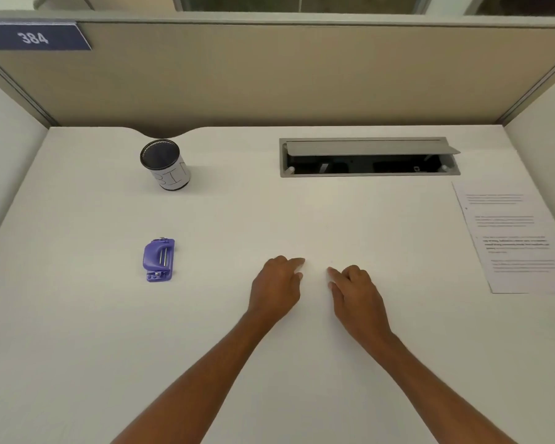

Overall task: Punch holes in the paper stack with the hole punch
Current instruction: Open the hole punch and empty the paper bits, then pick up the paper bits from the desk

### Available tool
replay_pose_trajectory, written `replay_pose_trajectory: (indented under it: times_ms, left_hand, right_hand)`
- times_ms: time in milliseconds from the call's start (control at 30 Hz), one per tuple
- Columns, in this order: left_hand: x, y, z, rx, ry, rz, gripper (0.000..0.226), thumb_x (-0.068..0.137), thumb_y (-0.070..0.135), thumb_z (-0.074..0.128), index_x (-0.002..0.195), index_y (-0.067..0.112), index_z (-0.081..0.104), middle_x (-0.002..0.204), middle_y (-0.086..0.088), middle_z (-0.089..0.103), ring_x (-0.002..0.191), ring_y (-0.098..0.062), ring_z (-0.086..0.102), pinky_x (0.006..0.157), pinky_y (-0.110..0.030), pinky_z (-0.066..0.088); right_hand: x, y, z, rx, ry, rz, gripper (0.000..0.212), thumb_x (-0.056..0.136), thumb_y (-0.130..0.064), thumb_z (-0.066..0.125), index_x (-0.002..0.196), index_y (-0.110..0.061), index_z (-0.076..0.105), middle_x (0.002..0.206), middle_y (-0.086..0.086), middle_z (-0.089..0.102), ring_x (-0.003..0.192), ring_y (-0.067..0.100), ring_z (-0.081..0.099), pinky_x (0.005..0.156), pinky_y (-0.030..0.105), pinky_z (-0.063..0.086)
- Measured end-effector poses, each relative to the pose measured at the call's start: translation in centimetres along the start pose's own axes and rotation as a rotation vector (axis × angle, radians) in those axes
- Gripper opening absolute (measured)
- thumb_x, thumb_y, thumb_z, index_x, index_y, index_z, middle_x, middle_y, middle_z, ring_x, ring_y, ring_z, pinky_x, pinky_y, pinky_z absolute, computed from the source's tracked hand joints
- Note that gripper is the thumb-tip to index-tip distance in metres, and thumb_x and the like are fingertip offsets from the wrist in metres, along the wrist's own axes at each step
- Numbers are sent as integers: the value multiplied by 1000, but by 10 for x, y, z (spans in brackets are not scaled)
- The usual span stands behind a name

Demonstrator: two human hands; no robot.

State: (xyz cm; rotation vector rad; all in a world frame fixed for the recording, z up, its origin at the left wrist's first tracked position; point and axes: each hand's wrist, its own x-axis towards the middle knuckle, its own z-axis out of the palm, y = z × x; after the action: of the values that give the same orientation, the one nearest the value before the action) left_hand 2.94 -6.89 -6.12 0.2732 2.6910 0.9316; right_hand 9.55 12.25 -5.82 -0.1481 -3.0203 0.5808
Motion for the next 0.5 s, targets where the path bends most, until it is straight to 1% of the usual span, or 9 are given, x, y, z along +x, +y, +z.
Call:
replay_pose_trajectory:
  times_ms: [67,167,267,367,433,500]
  left_hand:
    - [2,8,7,49,-24,41,41,108,28,56,148,30,64,114,-1,68,118,-23,62,91,-37,57]
    - [7,16,13,85,-32,75,43,109,26,56,151,30,61,114,-2,68,116,-24,62,87,-37,57]
    - [12,21,16,99,-28,88,44,109,25,57,152,30,61,113,-3,68,115,-25,62,86,-38,58]
    - [15,24,17,109,-35,86,45,108,26,57,152,33,60,112,-2,67,114,-24,61,85,-36,56]
    - [18,25,17,106,-42,81,44,108,26,56,152,34,61,110,-1,66,114,-24,61,86,-37,56]
    - [20,25,18,93,-44,74,43,108,25,56,150,33,62,107,0,64,114,-24,61,87,-38,56]
  right_hand:
    - [1,6,0,-16,31,-28,33,94,-5,79,127,-4,78,89,13,64,77,34,63,59,39,56]
    - [6,11,0,-16,60,-38,35,96,-9,79,130,-6,76,89,13,64,76,34,63,62,41,56]
    - [11,12,0,-13,67,-30,35,98,-11,76,132,-6,76,88,14,63,76,35,63,63,43,57]
    - [17,16,-1,-13,73,-9,36,98,-10,76,134,-4,75,90,16,64,77,37,64,65,45,58]
    - [18,18,-1,-8,80,8,36,98,-10,76,134,-3,74,90,17,64,78,37,64,65,46,58]
    - [15,19,1,-2,97,-12,35,97,-8,77,132,-4,76,88,15,63,76,36,63,64,46,58]
